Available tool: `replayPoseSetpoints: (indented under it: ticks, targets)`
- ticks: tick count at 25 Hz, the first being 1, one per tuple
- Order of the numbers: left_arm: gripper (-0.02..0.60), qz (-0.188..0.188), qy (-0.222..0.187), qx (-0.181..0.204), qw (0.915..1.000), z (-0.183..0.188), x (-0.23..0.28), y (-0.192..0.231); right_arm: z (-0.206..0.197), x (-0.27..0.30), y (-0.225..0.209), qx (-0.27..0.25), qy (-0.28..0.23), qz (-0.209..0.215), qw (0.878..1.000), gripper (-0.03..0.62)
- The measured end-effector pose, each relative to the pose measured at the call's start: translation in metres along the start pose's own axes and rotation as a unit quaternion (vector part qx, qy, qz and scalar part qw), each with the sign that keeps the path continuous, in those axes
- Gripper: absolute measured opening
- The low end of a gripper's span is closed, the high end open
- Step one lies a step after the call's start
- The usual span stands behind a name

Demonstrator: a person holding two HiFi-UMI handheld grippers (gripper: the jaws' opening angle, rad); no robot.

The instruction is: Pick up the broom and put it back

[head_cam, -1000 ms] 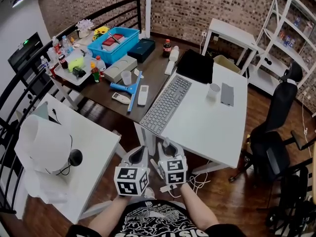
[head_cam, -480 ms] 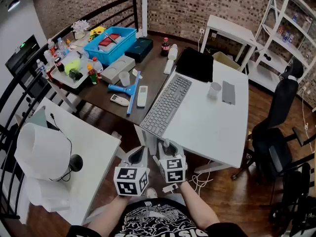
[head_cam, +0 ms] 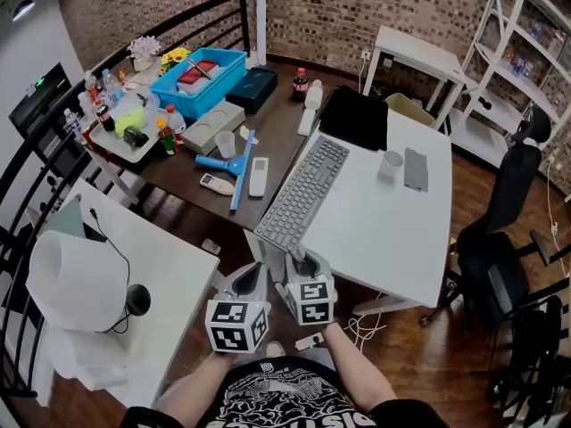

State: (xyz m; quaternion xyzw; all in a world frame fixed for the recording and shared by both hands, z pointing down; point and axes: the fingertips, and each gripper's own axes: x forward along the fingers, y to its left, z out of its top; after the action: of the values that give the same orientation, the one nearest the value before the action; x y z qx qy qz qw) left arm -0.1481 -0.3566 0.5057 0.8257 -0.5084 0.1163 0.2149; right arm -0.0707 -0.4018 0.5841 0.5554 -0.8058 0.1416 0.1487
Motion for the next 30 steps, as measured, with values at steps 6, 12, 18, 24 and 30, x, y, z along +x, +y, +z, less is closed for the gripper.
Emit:
replayPoseSetpoints:
  ticks: [6, 12, 18, 24, 30]
  targets:
    - [0.005, 0.002, 0.0, -0.002, 1.0, 0.003, 0.004, 0.007, 0.004, 0.015, -0.008, -0.002, 0.001, -0.008, 1.0, 0.098]
    - [0.005, 0.002, -0.003, -0.004, 1.0, 0.007, 0.009, 0.016, 0.006, 0.028, -0.01, -0.007, 0.006, -0.012, 1.0, 0.098]
    - [0.005, 0.004, -0.003, -0.009, 0.9999, 0.01, 0.011, 0.022, 0.01, 0.035, -0.015, -0.015, 0.011, -0.024, 1.0, 0.098]
    - [0.005, 0.006, -0.003, -0.013, 0.9999, 0.008, 0.013, 0.024, 0.003, 0.04, -0.017, -0.017, 0.017, -0.024, 0.999, 0.098]
    - [0.005, 0.007, -0.003, -0.011, 0.9999, 0.008, 0.013, 0.021, 0.004, 0.036, -0.018, -0.004, 0.016, -0.018, 1.0, 0.126]
